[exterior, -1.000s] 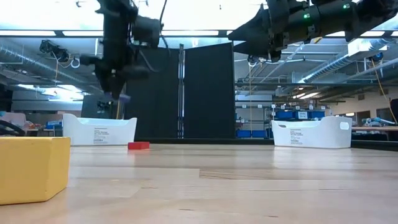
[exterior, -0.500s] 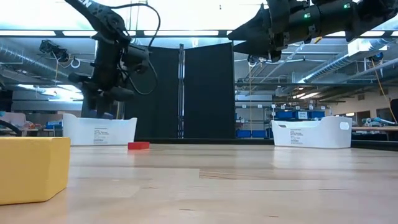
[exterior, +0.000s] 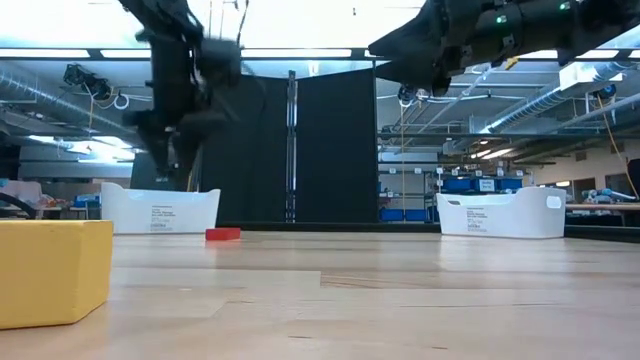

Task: Sort blocks by size
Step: Put the large blue block into the left white bin, then put the small yellow block into the right white bin

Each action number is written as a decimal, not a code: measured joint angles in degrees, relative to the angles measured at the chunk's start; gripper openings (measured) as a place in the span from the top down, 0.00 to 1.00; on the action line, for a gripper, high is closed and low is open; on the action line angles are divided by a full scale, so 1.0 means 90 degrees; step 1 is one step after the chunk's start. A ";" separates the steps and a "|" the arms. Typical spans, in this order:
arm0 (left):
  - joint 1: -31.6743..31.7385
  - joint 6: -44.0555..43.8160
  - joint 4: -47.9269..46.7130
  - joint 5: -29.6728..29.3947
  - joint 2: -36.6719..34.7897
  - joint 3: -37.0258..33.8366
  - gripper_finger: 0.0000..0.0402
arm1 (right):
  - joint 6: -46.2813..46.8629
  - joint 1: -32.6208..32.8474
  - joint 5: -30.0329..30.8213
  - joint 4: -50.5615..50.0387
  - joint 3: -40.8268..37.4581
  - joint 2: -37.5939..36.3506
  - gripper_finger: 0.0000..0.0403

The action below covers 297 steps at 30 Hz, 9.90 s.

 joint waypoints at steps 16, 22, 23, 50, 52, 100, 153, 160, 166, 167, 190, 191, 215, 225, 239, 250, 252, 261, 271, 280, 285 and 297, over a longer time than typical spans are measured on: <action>-0.3672 -0.2483 0.0310 -0.0872 -0.1144 0.0005 0.36 | 0.0104 0.0244 -0.0039 -0.0023 0.0144 0.0430 0.32; -0.4705 -0.2818 0.0841 -0.1340 -0.1169 0.0005 0.36 | 0.0245 0.0326 -0.0038 0.0000 0.0398 0.0915 0.32; -0.4870 -0.2825 0.0942 -0.1500 -0.1184 0.0005 0.36 | 0.0251 0.0351 -0.0036 -0.0005 0.0454 0.1005 0.32; -0.6857 -0.1515 0.1637 -0.4296 -0.2437 0.0005 0.36 | 0.1257 -0.0574 0.0612 -0.4318 0.6660 0.5423 0.31; -0.6857 -0.1343 0.1628 -0.4288 -0.2515 0.0005 0.36 | 0.1295 -0.0553 0.0596 -0.4747 0.6907 0.5506 0.31; -0.7022 -0.1025 0.1595 -0.3891 -0.2689 0.0005 0.36 | 1.0306 0.4603 -0.0842 -0.9949 0.1056 0.0980 0.29; -0.7032 -0.1999 0.0461 -0.3331 -0.3847 0.0019 0.36 | 0.0346 -0.1970 -0.1227 -0.0283 0.6059 0.5139 0.83; -0.7032 -0.1984 0.0459 -0.3463 -0.3858 0.0019 0.36 | 0.0633 -0.2352 -0.1832 -0.0990 0.8893 0.7068 0.83; -0.7032 -0.1853 0.0453 -0.3473 -0.3857 0.0019 0.36 | 0.0940 -0.2510 -0.2055 -0.1709 1.0917 0.8396 0.81; -0.7032 -0.1853 0.0458 -0.3475 -0.3857 0.0019 0.36 | 0.1016 -0.2544 -0.2056 -0.1855 1.1186 0.8586 0.78; -0.6855 -0.3739 -0.1319 -0.1255 -0.2374 -0.0554 0.36 | 0.0787 -0.2541 -0.3453 -0.1083 1.0439 0.8295 0.45; -0.6862 -0.3738 -0.1303 -0.1051 -0.2206 -0.0554 0.36 | 0.0696 -0.2520 -0.3327 -0.0974 1.0132 0.8124 0.45; -0.7804 -0.4199 -0.0274 0.1484 0.0148 -0.0554 0.17 | -0.1011 -0.1316 0.0382 0.1798 0.0893 0.1568 0.52; -0.8465 -0.5194 0.0002 0.1528 0.0269 -0.0554 0.17 | -0.0933 -0.1031 0.0880 0.2590 -0.0723 0.0162 0.52; -0.8617 -0.5513 0.0904 0.1661 0.0284 -0.1407 0.17 | -0.1038 -0.0793 0.0882 0.2768 -0.0845 0.0002 0.52; -0.8618 -0.5325 0.1867 0.1705 0.0284 -0.1777 0.17 | -0.1036 -0.0793 0.0879 0.2807 -0.0843 -0.0002 0.52; -0.8618 -0.5323 0.1961 0.1688 0.0284 -0.1828 0.17 | -0.1036 -0.0793 0.0879 0.2807 -0.0843 -0.0002 0.53; -0.8618 -0.5509 0.2861 0.1672 0.0258 -0.2336 0.18 | -0.1038 -0.0793 0.0960 0.2803 -0.0840 -0.0002 0.53; -0.8606 -0.6009 0.2728 0.1587 0.0269 -0.2426 0.47 | -0.1041 -0.0793 0.0981 0.2803 -0.0840 -0.0002 0.53; -0.8399 -0.5935 0.2855 0.1818 0.0264 -0.2316 0.66 | -0.1214 -0.0766 0.0994 0.2851 -0.0838 -0.0096 0.53; -0.7603 -0.4701 0.3161 0.0823 0.0225 -0.1695 0.66 | -0.1367 -0.0699 0.1026 0.2903 -0.0838 -0.0368 0.53; -0.4143 0.0535 0.6356 0.0156 0.0804 -0.0661 0.66 | -0.2653 0.0282 0.2018 0.2876 -0.0838 -0.1249 0.53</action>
